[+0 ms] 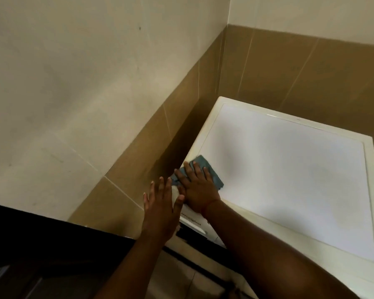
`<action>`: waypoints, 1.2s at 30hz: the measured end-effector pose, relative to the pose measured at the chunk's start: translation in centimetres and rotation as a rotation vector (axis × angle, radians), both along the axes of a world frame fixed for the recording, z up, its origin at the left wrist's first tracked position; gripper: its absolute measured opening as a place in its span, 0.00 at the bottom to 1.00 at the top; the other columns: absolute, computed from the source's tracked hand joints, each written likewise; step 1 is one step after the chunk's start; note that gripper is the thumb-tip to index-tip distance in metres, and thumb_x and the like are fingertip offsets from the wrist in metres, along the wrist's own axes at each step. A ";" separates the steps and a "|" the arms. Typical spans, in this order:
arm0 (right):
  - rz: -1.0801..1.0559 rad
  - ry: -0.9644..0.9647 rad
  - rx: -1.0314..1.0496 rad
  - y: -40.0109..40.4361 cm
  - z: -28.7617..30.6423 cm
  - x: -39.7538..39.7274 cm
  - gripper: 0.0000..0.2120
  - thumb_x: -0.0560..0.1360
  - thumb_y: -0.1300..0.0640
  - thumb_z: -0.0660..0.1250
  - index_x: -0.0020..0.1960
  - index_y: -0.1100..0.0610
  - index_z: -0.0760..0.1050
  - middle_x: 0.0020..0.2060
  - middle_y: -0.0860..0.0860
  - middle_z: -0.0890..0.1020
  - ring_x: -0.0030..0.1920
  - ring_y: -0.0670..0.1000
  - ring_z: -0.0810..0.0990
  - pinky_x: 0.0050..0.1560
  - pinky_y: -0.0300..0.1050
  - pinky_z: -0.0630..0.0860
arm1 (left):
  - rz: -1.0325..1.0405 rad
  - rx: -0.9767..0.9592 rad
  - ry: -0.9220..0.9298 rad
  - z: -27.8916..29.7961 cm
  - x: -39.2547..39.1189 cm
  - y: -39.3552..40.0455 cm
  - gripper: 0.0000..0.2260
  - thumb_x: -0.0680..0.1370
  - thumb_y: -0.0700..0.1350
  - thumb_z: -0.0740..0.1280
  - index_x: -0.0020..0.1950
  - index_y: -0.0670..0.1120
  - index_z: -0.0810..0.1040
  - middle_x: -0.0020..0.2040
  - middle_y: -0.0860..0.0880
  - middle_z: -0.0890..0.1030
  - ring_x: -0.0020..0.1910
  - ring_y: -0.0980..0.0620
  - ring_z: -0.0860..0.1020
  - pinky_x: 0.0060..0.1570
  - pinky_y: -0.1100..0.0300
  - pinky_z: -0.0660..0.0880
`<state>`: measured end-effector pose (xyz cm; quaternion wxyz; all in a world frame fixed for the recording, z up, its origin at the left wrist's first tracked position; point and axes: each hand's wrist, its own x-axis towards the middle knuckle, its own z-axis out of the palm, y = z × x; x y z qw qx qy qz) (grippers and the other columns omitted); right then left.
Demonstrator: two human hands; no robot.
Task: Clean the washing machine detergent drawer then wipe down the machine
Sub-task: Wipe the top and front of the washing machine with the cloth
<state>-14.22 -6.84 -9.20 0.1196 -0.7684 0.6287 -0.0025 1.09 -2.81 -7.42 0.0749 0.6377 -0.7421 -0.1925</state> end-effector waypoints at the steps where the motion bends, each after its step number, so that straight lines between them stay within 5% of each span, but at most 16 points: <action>1: -0.025 -0.003 0.000 -0.9 0.0 0.7 0.27 0.82 0.40 0.43 0.79 0.45 0.50 0.80 0.53 0.48 0.79 0.59 0.43 0.76 0.62 0.41 | -0.005 -0.006 0.015 -0.2 0.8 0.3 0.41 0.72 0.72 0.30 0.80 0.52 0.46 0.81 0.49 0.48 0.79 0.47 0.44 0.77 0.44 0.46; 6: -0.112 0.059 0.001 -2.6 0.2 3.0 0.24 0.82 0.42 0.43 0.77 0.44 0.57 0.80 0.53 0.48 0.79 0.59 0.42 0.76 0.62 0.42 | -0.009 -0.066 0.088 -0.8 5.1 1.4 0.40 0.75 0.71 0.34 0.80 0.50 0.54 0.80 0.47 0.54 0.79 0.45 0.50 0.75 0.43 0.51; 15: 0.043 0.177 -0.063 8.4 -0.4 4.6 0.25 0.83 0.42 0.46 0.78 0.42 0.49 0.79 0.52 0.52 0.79 0.58 0.47 0.76 0.61 0.50 | 0.029 -0.006 0.146 -2.1 10.7 2.8 0.43 0.72 0.73 0.32 0.80 0.50 0.52 0.80 0.47 0.54 0.79 0.45 0.48 0.76 0.44 0.50; 23: 0.058 0.272 0.029 12.0 0.1 0.5 0.25 0.82 0.42 0.47 0.78 0.41 0.52 0.79 0.53 0.54 0.78 0.59 0.50 0.73 0.64 0.56 | 0.029 0.015 0.201 -2.0 10.9 2.4 0.32 0.79 0.64 0.43 0.80 0.51 0.50 0.80 0.48 0.53 0.79 0.45 0.48 0.76 0.45 0.49; 36: 0.252 0.261 -0.113 6.9 -0.7 3.3 0.26 0.82 0.52 0.57 0.78 0.44 0.54 0.80 0.51 0.51 0.79 0.59 0.46 0.76 0.60 0.50 | 0.024 0.031 0.151 -3.1 7.3 3.1 0.41 0.74 0.70 0.33 0.80 0.48 0.52 0.80 0.45 0.55 0.78 0.43 0.52 0.74 0.42 0.54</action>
